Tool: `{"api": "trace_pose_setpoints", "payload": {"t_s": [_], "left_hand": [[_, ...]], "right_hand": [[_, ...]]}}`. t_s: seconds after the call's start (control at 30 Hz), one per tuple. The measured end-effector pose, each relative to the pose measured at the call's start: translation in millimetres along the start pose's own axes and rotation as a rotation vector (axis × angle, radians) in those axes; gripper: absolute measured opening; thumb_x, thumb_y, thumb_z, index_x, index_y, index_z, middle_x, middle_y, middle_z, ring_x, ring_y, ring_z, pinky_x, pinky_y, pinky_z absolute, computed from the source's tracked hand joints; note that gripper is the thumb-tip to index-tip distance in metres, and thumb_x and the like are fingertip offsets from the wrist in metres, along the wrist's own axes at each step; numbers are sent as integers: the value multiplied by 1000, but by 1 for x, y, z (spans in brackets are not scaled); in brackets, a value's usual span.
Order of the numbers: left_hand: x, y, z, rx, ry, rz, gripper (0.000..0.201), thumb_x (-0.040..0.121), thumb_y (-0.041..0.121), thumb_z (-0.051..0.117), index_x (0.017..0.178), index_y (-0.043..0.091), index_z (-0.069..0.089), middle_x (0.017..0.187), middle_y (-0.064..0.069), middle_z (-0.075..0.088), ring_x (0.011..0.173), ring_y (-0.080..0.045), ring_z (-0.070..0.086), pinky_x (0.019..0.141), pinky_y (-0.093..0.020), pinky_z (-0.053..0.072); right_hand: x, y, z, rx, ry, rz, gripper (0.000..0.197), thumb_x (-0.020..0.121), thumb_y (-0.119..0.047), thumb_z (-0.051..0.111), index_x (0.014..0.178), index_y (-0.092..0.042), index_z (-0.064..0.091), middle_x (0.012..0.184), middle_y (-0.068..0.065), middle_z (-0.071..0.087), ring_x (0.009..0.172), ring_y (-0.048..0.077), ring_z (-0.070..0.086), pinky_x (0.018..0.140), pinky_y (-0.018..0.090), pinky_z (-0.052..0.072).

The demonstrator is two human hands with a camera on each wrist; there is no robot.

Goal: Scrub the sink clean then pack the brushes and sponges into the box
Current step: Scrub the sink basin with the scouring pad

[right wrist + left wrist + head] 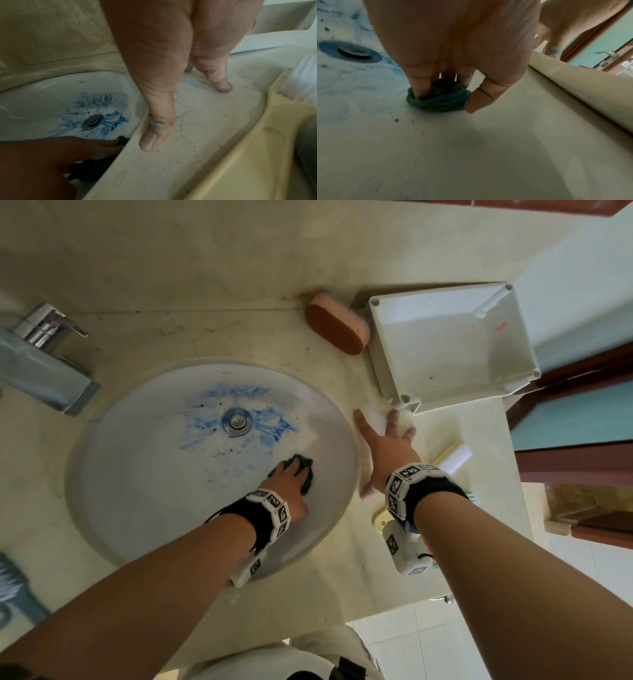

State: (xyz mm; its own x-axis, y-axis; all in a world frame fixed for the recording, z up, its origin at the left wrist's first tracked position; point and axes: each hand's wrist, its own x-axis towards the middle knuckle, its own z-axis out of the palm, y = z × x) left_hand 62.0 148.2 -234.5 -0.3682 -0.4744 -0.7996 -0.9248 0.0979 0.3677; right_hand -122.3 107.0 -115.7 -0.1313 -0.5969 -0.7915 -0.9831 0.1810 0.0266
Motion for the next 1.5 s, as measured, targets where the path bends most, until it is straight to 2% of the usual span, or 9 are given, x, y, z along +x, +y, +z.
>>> {"api": "trace_pose_setpoints", "payload": {"t_s": [0.1, 0.33, 0.5, 0.63, 0.87, 1.03, 1.13, 1.37, 1.5], "left_hand": [[1, -3, -1, 23, -3, 12, 91, 84, 20, 57, 156, 26, 2, 163, 2, -9, 149, -27, -3, 120, -40, 16], [27, -8, -39, 24, 24, -25, 90, 84, 27, 57, 156, 24, 2, 163, 1, -10, 149, -31, -5, 121, -44, 15], [8, -4, -20, 60, -13, 3, 91, 84, 29, 57, 156, 25, 1, 162, 2, -10, 149, -29, -3, 121, -40, 14], [10, -7, -8, 66, -4, 7, 95, 83, 29, 61, 156, 24, 0, 162, 1, -12, 149, -30, -6, 120, -43, 17], [34, 10, -49, -43, 57, -100, 92, 86, 26, 52, 155, 19, -8, 161, -2, -16, 148, -34, -8, 121, -46, 12], [27, 22, -34, -86, 36, -83, 85, 88, 24, 49, 156, 18, -3, 162, -2, -10, 149, -32, -4, 121, -43, 11], [26, 27, -19, -148, 60, -99, 86, 87, 21, 49, 156, 20, -3, 162, -1, -13, 148, -31, -7, 121, -42, 10], [55, 27, -58, -330, 186, -223, 93, 88, 29, 54, 155, 15, -8, 161, -5, -16, 148, -35, -8, 121, -45, 8], [48, 26, -49, -344, 181, -191, 94, 84, 27, 54, 155, 16, -6, 162, -3, -13, 148, -32, -7, 121, -43, 9]], "right_hand": [[0, 0, 0, 22, -6, -3, 146, 58, -15, 92, 141, -57, -19, 153, 11, -36, 139, 54, -19, 106, 69, 29], [1, 0, 0, 43, -5, 3, 145, 59, -12, 91, 141, -59, -18, 153, 10, -37, 139, 54, -20, 106, 69, 29], [-2, -1, -2, 38, -4, -1, 143, 60, -13, 91, 142, -57, -18, 154, 11, -36, 139, 54, -20, 106, 68, 30], [-1, -1, -3, 36, -13, -1, 144, 59, -13, 91, 141, -58, -19, 153, 11, -37, 138, 55, -20, 104, 69, 33], [3, -1, -3, 34, -17, 1, 146, 57, -13, 92, 142, -57, -19, 152, 13, -38, 137, 56, -22, 103, 71, 31], [2, 0, -3, 22, -14, -4, 147, 57, -15, 92, 141, -57, -21, 151, 13, -39, 138, 57, -19, 103, 69, 34], [2, 0, -2, 20, -12, -13, 147, 57, -16, 93, 140, -57, -21, 152, 12, -38, 138, 56, -19, 103, 68, 35], [4, 1, -1, 1, -3, -10, 148, 55, -19, 94, 140, -58, -22, 151, 12, -40, 138, 57, -17, 102, 68, 35], [3, 1, -1, -1, -11, -11, 148, 56, -20, 93, 140, -57, -23, 151, 11, -41, 138, 56, -17, 103, 67, 35]]}}
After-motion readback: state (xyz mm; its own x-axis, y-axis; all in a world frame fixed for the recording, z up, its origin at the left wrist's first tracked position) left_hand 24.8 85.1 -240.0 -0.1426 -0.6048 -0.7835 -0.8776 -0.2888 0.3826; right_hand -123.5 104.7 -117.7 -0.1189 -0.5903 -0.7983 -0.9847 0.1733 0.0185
